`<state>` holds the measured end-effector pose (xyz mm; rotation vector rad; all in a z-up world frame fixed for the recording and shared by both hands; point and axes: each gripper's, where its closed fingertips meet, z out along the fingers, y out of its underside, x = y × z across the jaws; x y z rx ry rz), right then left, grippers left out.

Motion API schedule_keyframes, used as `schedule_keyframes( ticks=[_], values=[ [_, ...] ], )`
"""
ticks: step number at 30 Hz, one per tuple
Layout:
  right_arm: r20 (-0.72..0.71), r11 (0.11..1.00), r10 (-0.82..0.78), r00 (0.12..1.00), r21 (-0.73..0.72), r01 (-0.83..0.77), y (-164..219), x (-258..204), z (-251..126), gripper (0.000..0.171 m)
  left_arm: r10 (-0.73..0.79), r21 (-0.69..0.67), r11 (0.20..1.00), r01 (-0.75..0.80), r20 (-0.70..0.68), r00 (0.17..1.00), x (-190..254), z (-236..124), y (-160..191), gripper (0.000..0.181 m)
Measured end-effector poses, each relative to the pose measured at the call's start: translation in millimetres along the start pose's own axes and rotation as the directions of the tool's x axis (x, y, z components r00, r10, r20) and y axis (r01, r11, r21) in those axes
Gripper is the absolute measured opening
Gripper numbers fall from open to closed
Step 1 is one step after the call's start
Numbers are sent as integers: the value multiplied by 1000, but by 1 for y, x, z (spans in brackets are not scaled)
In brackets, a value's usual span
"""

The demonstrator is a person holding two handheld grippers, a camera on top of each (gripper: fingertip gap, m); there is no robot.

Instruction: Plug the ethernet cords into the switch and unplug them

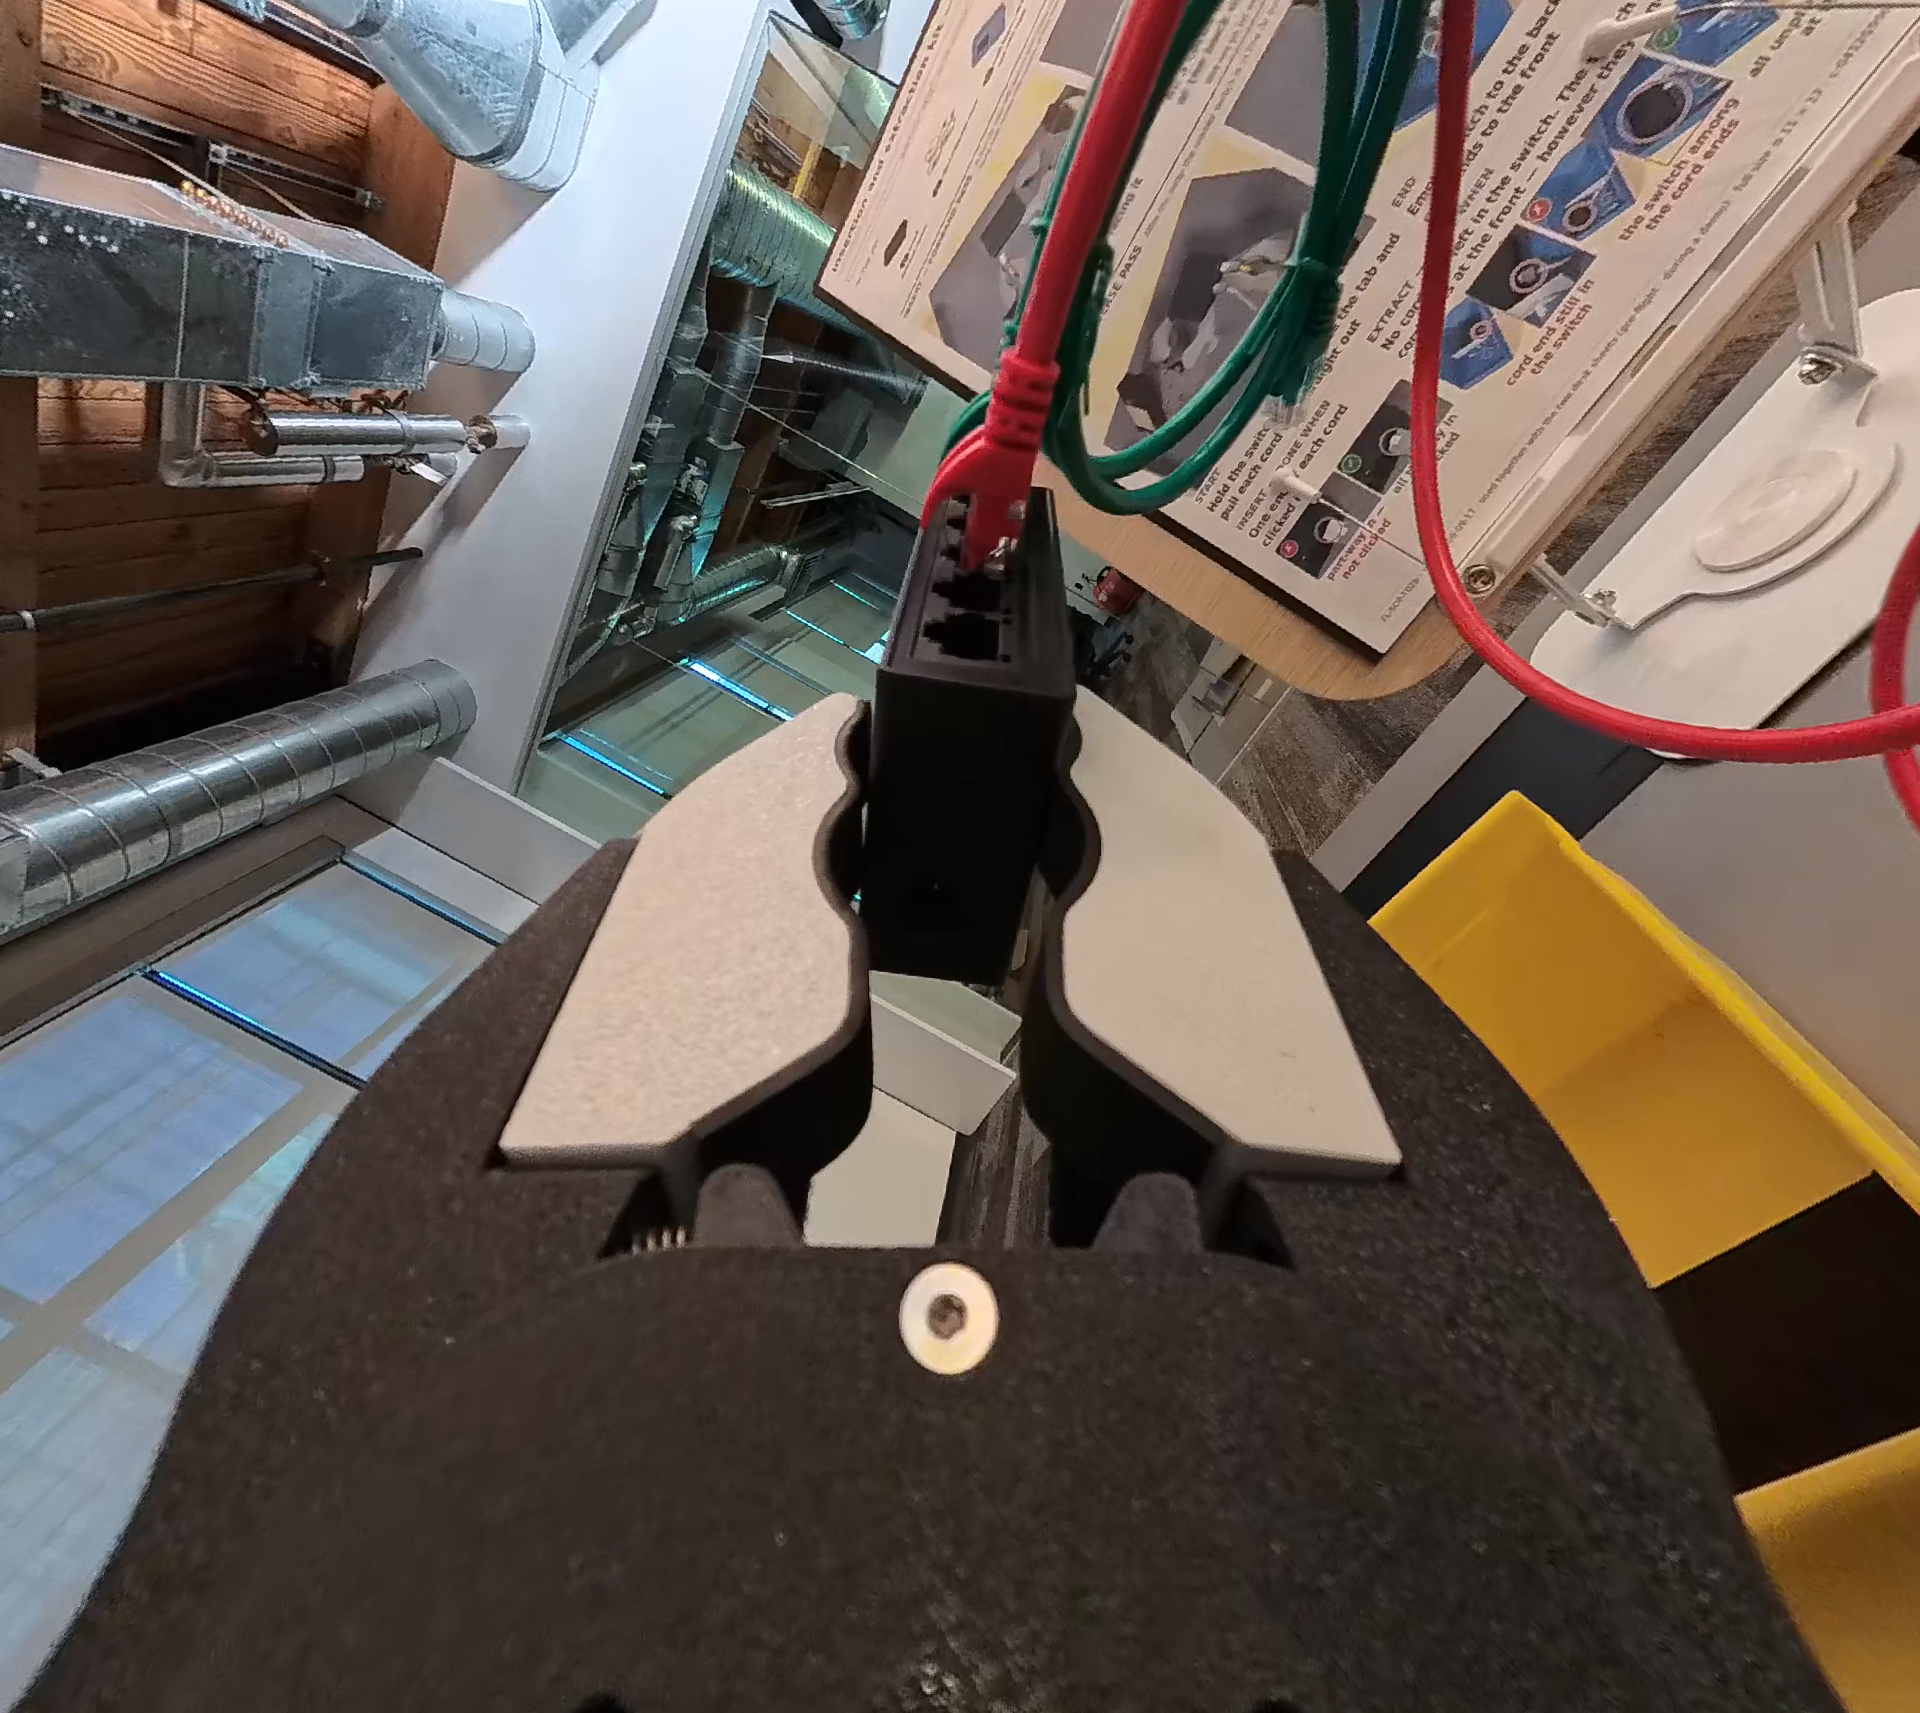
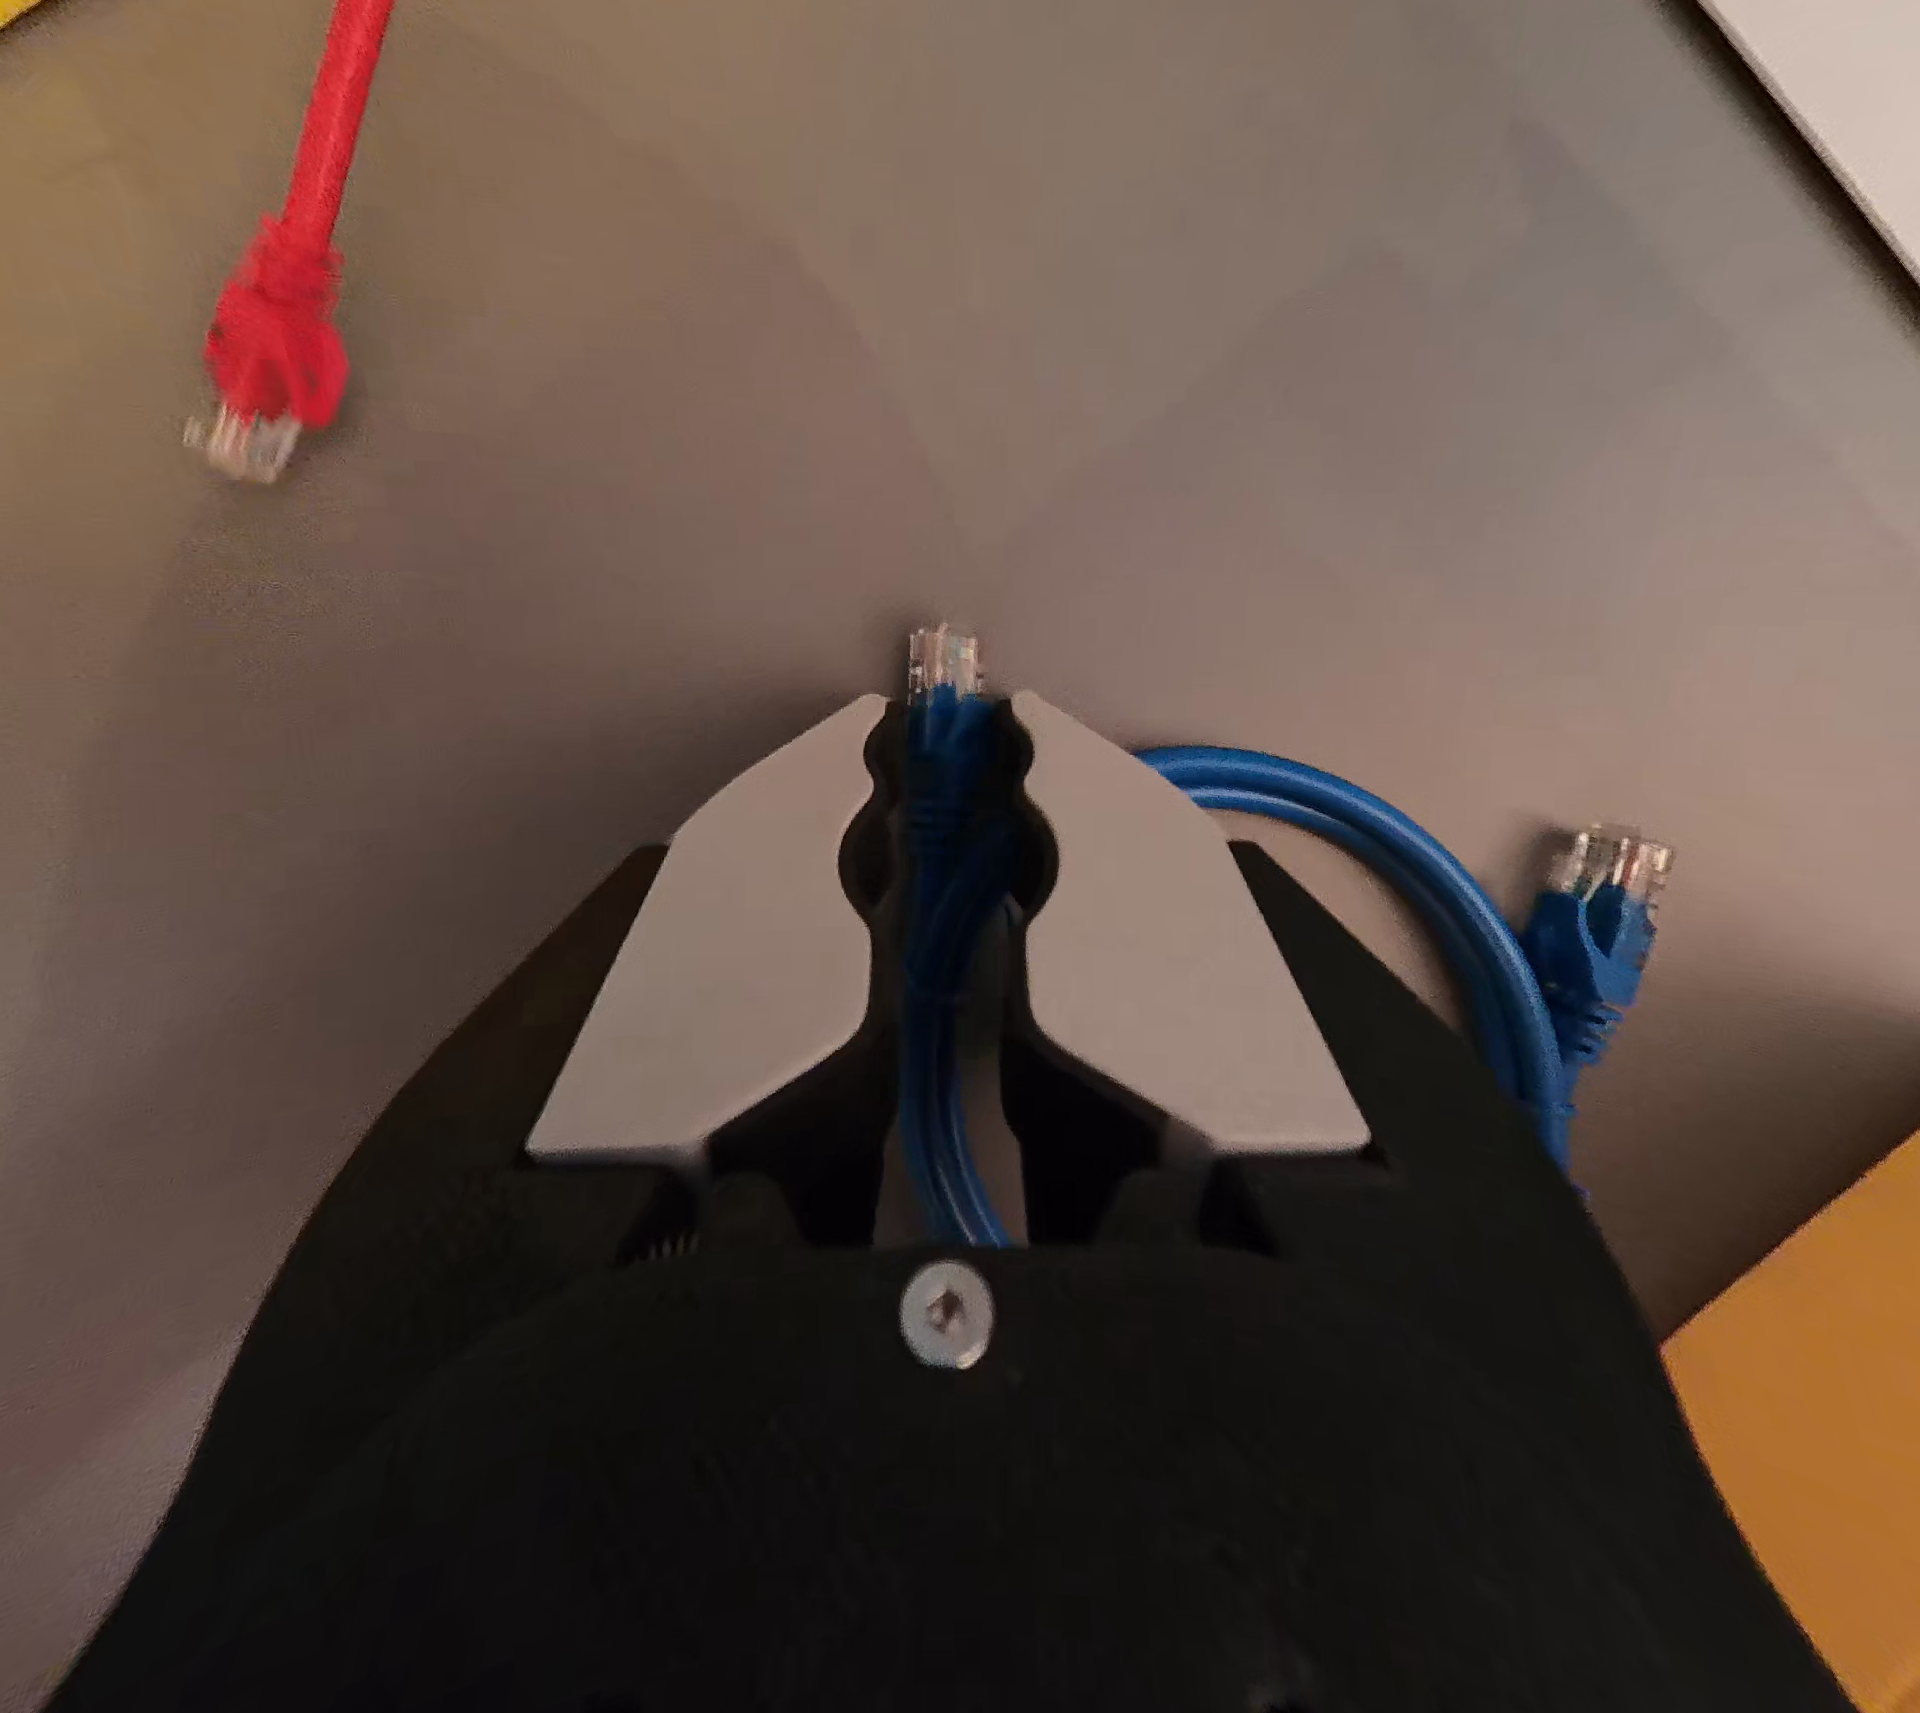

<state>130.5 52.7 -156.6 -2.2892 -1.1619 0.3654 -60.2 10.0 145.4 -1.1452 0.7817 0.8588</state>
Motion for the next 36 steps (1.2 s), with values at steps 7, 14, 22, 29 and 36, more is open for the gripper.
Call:
schedule_keyframes(
  ticks=[7, 14, 22, 29, 36],
  values=[
    [56, 982, -54, 997, 184, 43, -31, -21, -11, 17, 15, 2, 1000, -15, -4, 1000, 3, 1, -3, 30],
    [145, 988, -129, 981, 104, 115, -18, -46, 3, 23, 29, -6, 1000, -29, -6, 1000, 5, 1, -2, 30],
    [108, 999, -48, 993, -18, 50, -5, -35, -25, 26, 13, -9, 1000, -13, -3, 1000, 2, 2, 1, 30],
    [154, 999, -24, 988, -24, 28, 2, -41, -3, 33, 18, -2, 1000, -18, -8, 1000, 4, 1, -2, 30],
    [153, 997, -24, 988, 81, 11, -6, -42, 3, 26, 17, -11, 1000, -17, -7, 1000, 4, 2, 1, 30]
  ],
)
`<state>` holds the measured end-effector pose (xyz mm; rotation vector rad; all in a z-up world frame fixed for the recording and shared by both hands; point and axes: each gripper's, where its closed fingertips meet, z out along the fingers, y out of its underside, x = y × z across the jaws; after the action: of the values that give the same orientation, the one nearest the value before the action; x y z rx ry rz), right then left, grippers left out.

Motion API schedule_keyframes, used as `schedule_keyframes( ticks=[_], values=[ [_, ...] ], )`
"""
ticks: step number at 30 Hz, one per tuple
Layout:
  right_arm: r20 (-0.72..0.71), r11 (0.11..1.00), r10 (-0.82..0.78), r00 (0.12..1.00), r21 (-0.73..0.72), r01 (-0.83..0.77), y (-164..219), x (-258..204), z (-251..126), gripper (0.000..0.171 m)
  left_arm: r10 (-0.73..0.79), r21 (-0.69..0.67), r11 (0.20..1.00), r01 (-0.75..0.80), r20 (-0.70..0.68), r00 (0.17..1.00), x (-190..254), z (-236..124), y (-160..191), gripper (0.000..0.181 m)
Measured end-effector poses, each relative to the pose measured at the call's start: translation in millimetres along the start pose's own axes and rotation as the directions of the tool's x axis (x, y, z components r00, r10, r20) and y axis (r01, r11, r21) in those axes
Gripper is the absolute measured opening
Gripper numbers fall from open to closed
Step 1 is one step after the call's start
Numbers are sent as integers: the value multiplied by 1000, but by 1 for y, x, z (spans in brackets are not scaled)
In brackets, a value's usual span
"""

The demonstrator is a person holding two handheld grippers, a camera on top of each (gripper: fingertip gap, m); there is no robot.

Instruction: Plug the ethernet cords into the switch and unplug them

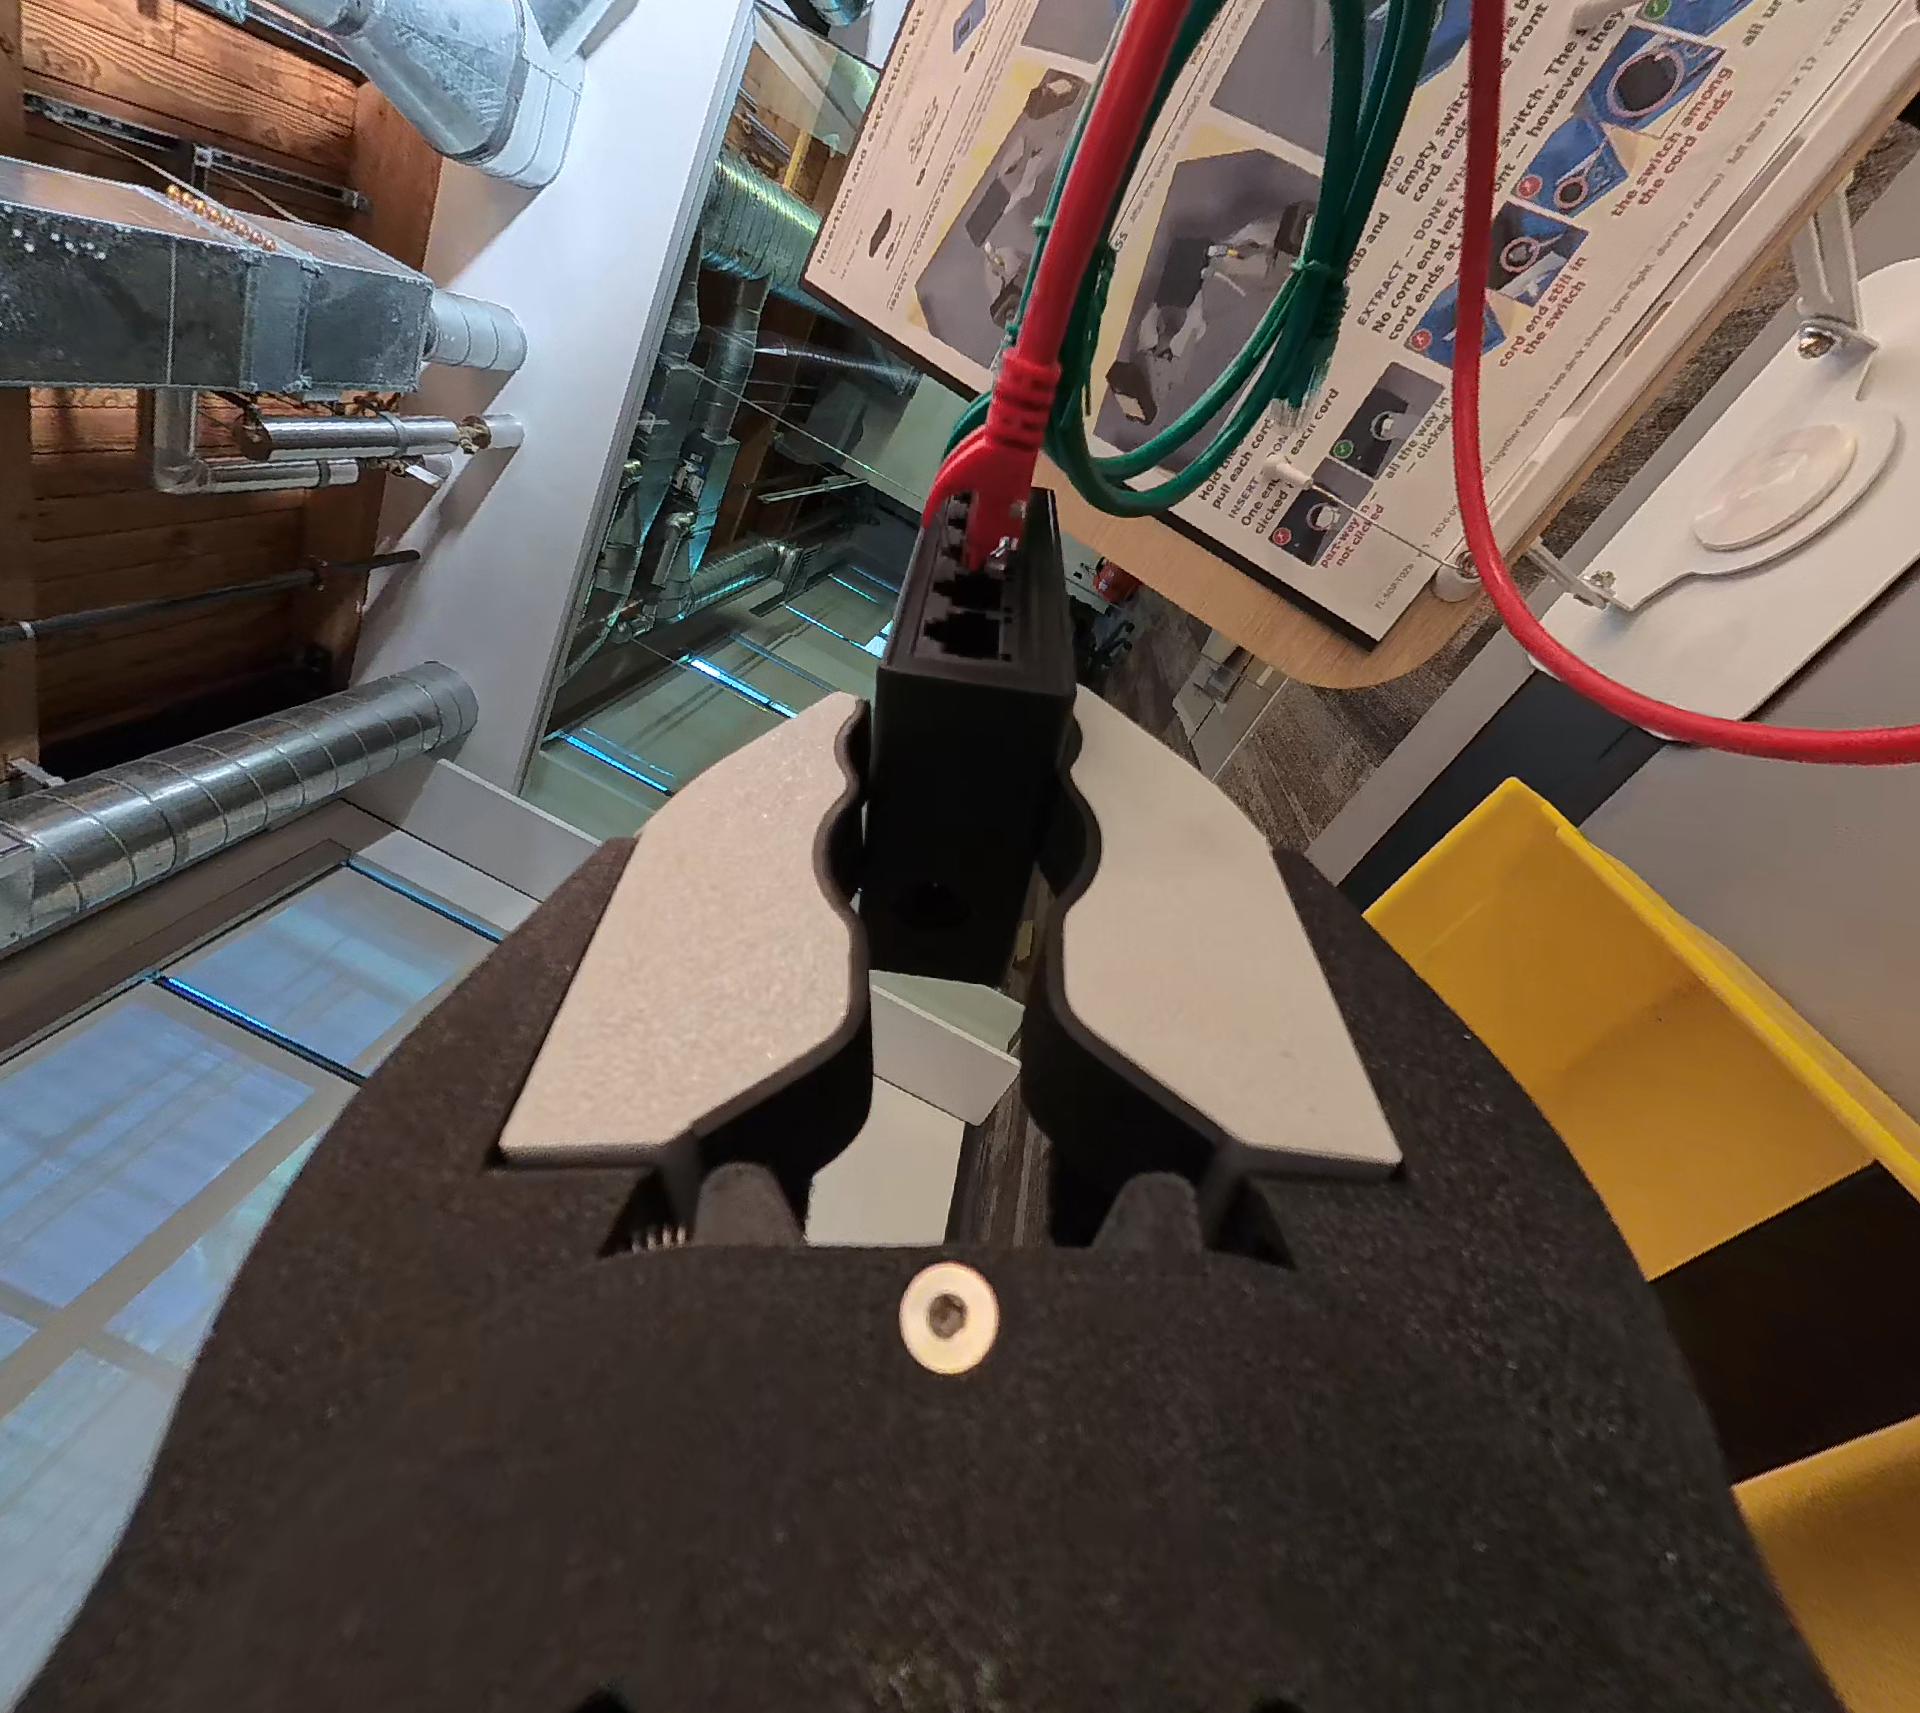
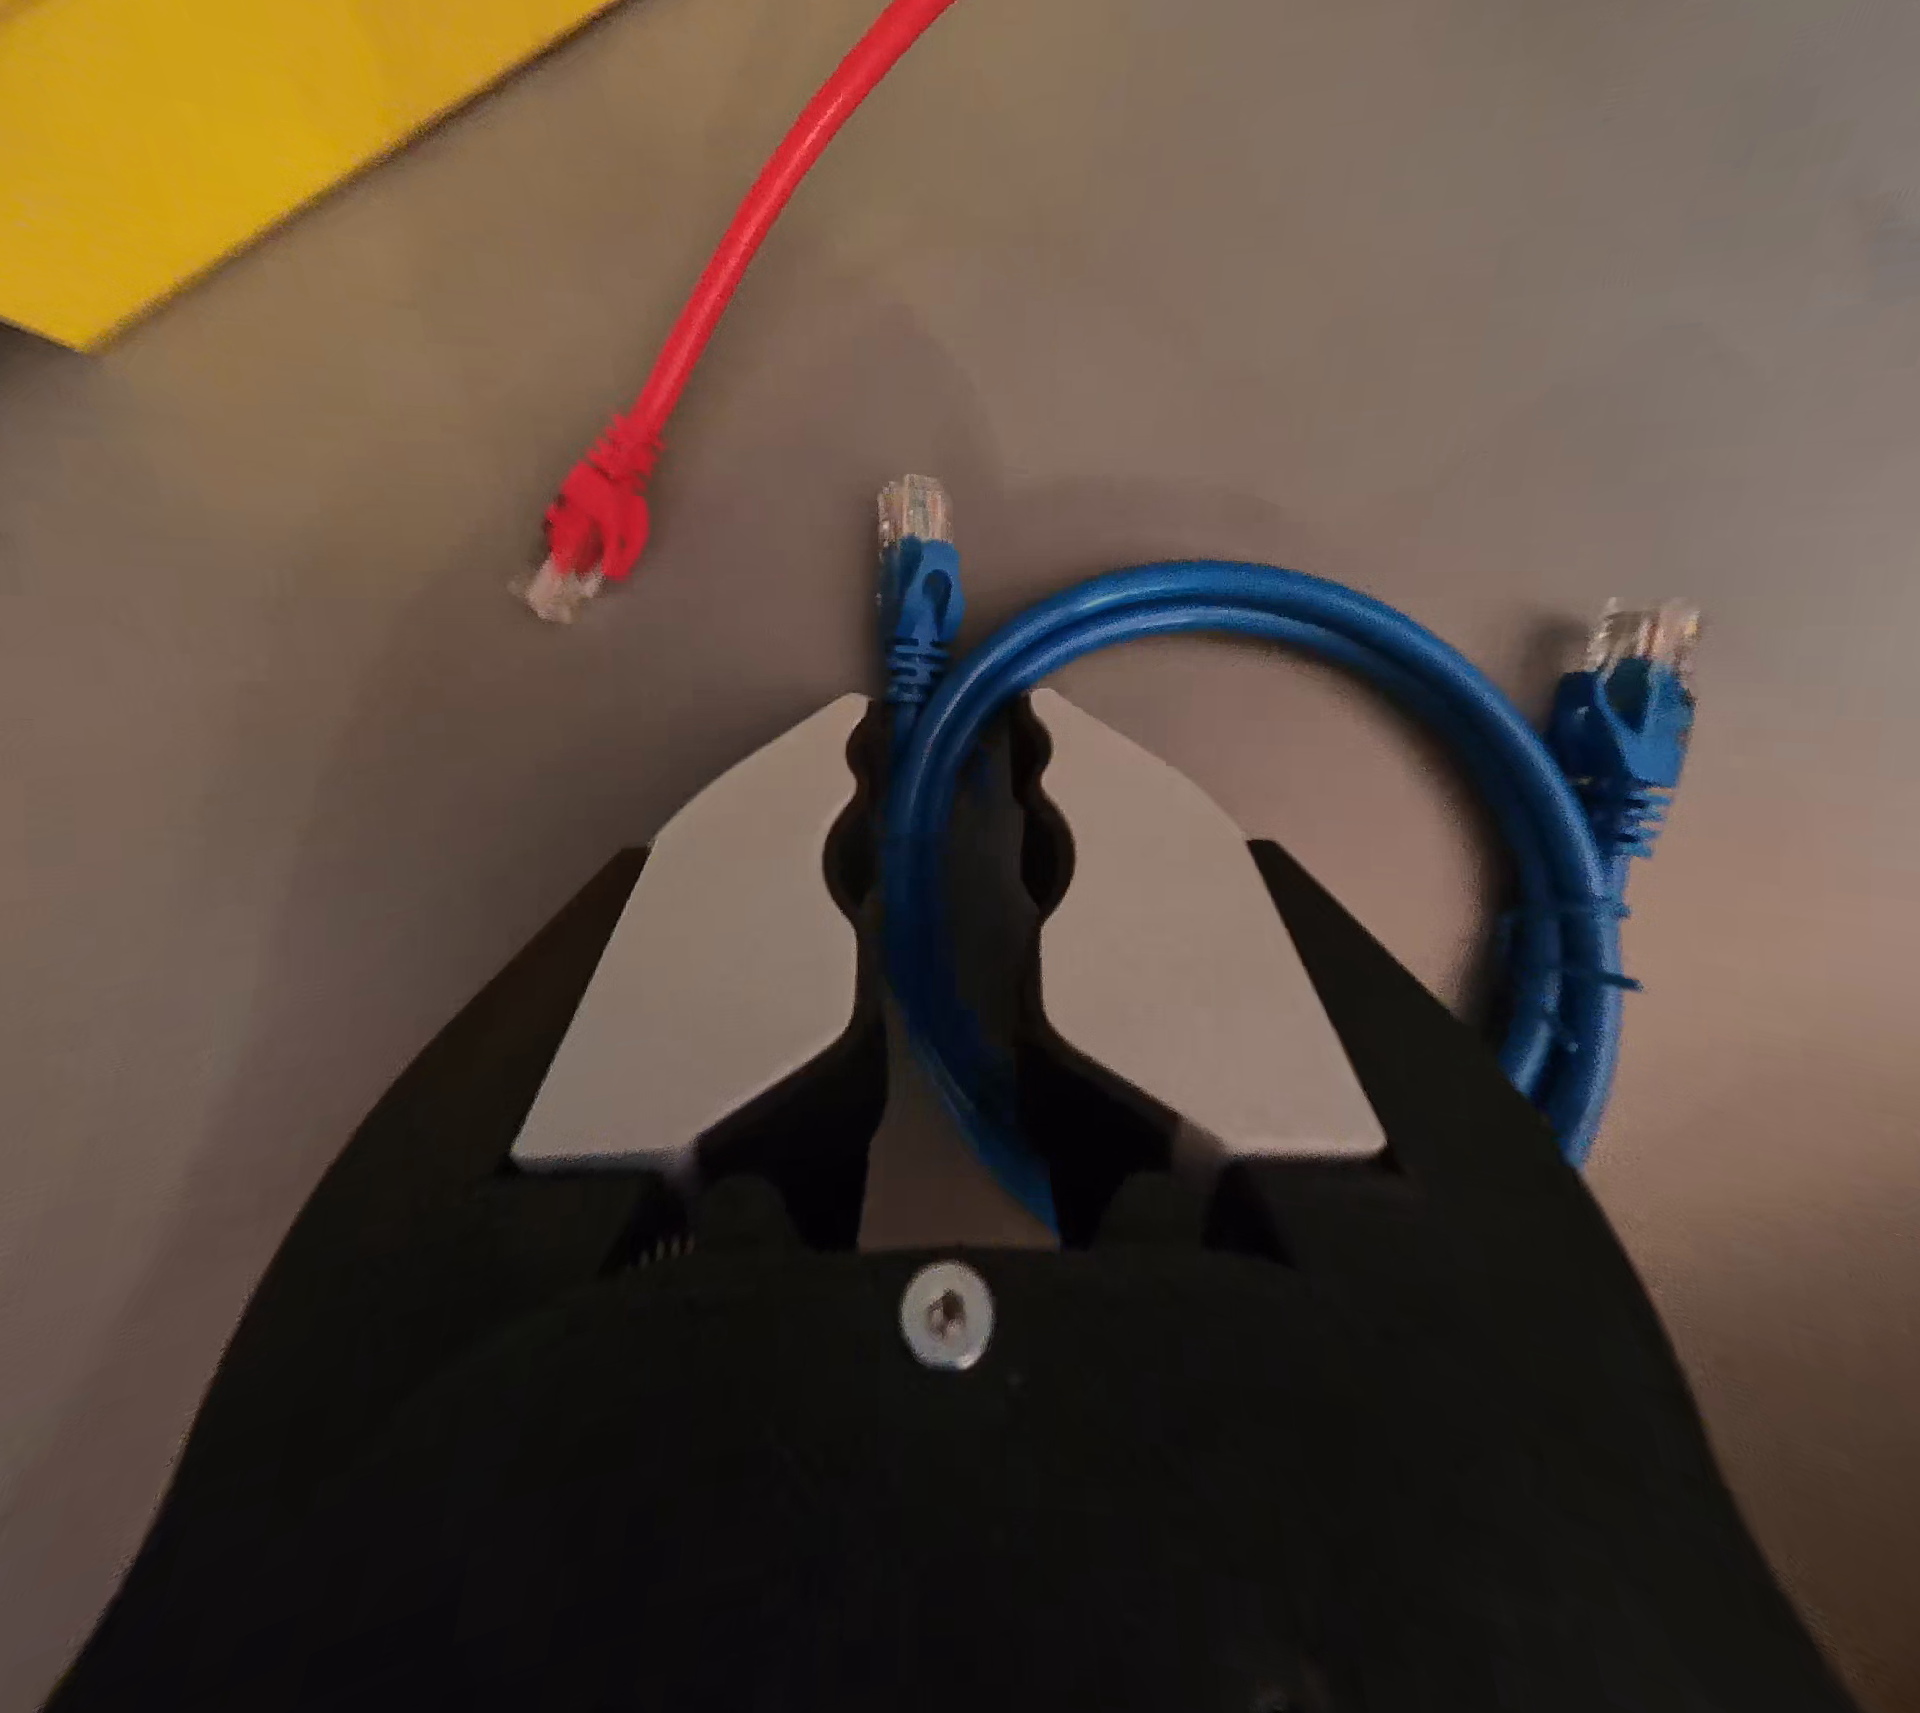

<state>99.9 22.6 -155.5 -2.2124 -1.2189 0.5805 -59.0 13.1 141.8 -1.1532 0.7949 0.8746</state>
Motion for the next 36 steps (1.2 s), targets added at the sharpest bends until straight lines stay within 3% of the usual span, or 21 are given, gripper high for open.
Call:
schedule_keyframes(
  ticks=[4, 8, 12, 24, 36],
  values=[
    [128, 992, 113, 985, 46, -119, -3, -2, 0, 21, 9, 2, 1000, -9, 0, 1000, 1, 0, -2, 30],
    [151, 995, 97, 984, 21, -101, -2, -4, -1, 17, 17, 9, 1000, -17, -5, 1000, 4, 1, -5, 30],
    [79, 998, 34, 996, 44, -37, -8, -2, -3, 15, 24, 2, 1000, -24, -10, 1000, 6, 2, -4, 30],
    [-111, 978, -40, 993, 200, 61, -44, 14, -57, 13, 15, -37, 999, -15, -2, 1000, 4, 5, 6, 30],
    [-292, 976, 19, 956, 214, 45, -55, 44, -150, 13, 26, -37, 999, -27, -31, 999, 13, 7, 4, 30]
  ],
)
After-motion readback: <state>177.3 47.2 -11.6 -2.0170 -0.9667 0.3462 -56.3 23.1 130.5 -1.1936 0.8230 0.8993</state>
